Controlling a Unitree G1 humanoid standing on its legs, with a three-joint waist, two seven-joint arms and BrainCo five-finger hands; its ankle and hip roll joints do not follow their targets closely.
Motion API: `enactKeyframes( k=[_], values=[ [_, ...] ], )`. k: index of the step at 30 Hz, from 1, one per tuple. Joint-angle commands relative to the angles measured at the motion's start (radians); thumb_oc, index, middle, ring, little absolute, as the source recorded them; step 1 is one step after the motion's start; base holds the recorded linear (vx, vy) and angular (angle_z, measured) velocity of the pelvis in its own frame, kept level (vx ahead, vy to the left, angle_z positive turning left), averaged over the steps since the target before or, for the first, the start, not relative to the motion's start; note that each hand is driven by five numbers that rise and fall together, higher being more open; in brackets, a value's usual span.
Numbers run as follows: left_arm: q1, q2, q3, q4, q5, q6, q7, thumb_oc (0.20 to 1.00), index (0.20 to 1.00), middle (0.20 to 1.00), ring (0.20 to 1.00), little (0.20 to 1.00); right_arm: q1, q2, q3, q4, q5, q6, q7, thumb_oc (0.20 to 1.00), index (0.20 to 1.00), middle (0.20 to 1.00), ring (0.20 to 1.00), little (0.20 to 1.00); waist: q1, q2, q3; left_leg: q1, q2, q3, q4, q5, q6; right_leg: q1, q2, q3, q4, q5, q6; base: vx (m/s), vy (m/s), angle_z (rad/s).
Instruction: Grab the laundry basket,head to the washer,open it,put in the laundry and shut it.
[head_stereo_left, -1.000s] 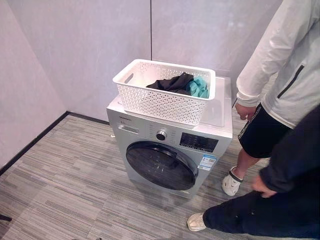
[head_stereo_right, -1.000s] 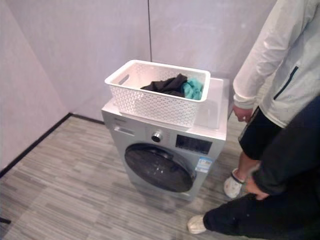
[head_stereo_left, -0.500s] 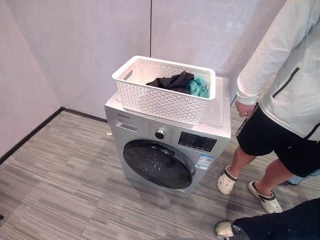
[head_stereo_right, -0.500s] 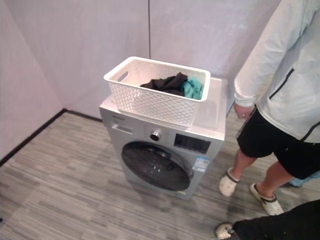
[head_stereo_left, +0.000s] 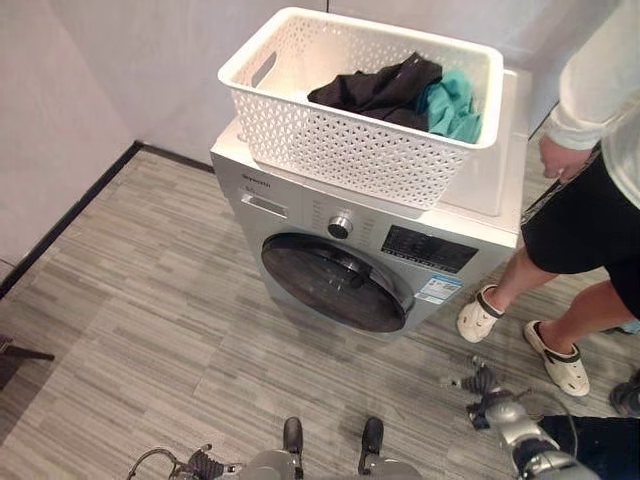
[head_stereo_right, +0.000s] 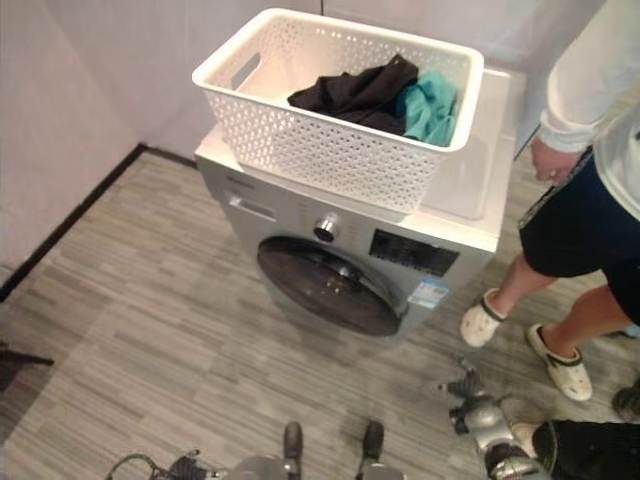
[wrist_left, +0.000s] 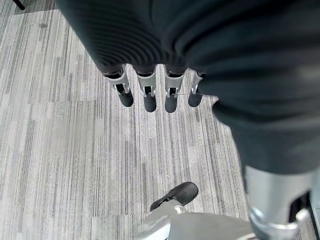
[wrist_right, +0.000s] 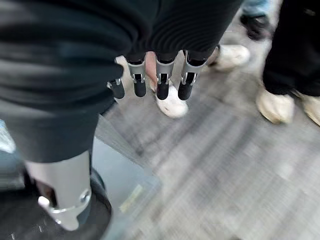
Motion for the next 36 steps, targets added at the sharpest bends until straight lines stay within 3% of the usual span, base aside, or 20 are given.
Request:
enactKeyframes(
  k=[1, 10, 22, 31, 32, 33, 36],
  values=[
    [-0.040, -0.003, -0.011, 0.042, -0.025, -0.013, 0.039, 1.000, 1.000, 1.000, 1.000, 1.000, -0.064, -0.062, 0.045, 0.000, 0.009, -0.030, -0.059, 1.000, 1.000, 1.000, 1.000, 1.000, 0.009, -0.022, -0.008, -0.079, -0.006, -0.098, -0.030, 0.054, -0.046, -0.013, -0.066, -0.016, -0.002, 0.018, 0.082, 0.00, 0.000, 0.00],
    [-0.084, -0.006, -0.042, 0.024, -0.047, -0.019, 0.071, 1.000, 1.000, 1.000, 1.000, 1.000, -0.237, -0.090, 0.152, -0.051, -0.041, -0.032, -0.071, 1.000, 1.000, 1.000, 1.000, 1.000, 0.025, -0.023, 0.033, -0.116, -0.005, -0.099, -0.030, 0.063, -0.044, -0.054, -0.063, 0.002, -0.002, 0.026, 0.078, 0.00, 0.000, 0.00],
    [-0.151, -0.026, -0.104, 0.004, -0.081, -0.026, 0.100, 1.000, 1.000, 1.000, 1.000, 1.000, -0.407, 0.007, 0.304, 0.000, -0.044, -0.032, -0.041, 1.000, 1.000, 1.000, 1.000, 1.000, 0.054, -0.037, 0.086, -0.174, 0.000, -0.121, -0.030, 0.084, -0.044, -0.108, -0.054, 0.006, -0.002, 0.040, 0.073, -0.01, -0.003, 0.01],
    [-0.151, -0.013, -0.122, 0.005, -0.063, -0.030, 0.128, 1.000, 1.000, 1.000, 1.000, 1.000, -0.488, 0.027, 0.318, 0.078, -0.107, -0.019, -0.109, 1.000, 1.000, 1.000, 1.000, 1.000, 0.082, -0.025, 0.109, -0.200, -0.006, -0.143, -0.030, 0.097, -0.043, -0.123, -0.059, -0.007, -0.002, 0.045, 0.073, -0.02, 0.003, 0.07],
    [-0.151, -0.012, -0.124, 0.006, -0.062, -0.029, 0.127, 1.000, 1.000, 1.000, 1.000, 1.000, -0.486, 0.043, 0.332, 0.083, -0.108, -0.015, -0.092, 1.000, 1.000, 1.000, 1.000, 1.000, 0.084, -0.025, 0.109, -0.199, -0.006, -0.144, -0.030, 0.097, -0.043, -0.120, -0.059, -0.008, -0.002, 0.045, 0.072, 0.02, -0.026, 0.21],
    [-0.152, -0.007, -0.114, 0.015, -0.057, -0.023, 0.122, 1.000, 1.000, 1.000, 1.000, 1.000, -0.465, 0.106, 0.376, 0.078, -0.078, -0.007, 0.003, 1.000, 1.000, 1.000, 1.000, 1.000, 0.085, -0.032, 0.107, -0.185, -0.004, -0.148, -0.030, 0.094, -0.044, -0.104, -0.057, -0.011, -0.002, 0.039, 0.069, 0.03, -0.034, 0.13],
    [-0.141, 0.005, -0.100, 0.013, -0.050, -0.020, 0.112, 1.000, 1.000, 1.000, 1.000, 1.000, -0.394, 0.225, 0.476, 0.016, -0.093, -0.007, 0.075, 1.000, 1.000, 1.000, 1.000, 1.000, 0.090, -0.042, 0.092, -0.163, -0.001, -0.156, -0.030, 0.090, -0.045, -0.078, -0.052, -0.020, 0.003, 0.023, 0.062, 0.05, -0.066, 0.00]
  ],
)
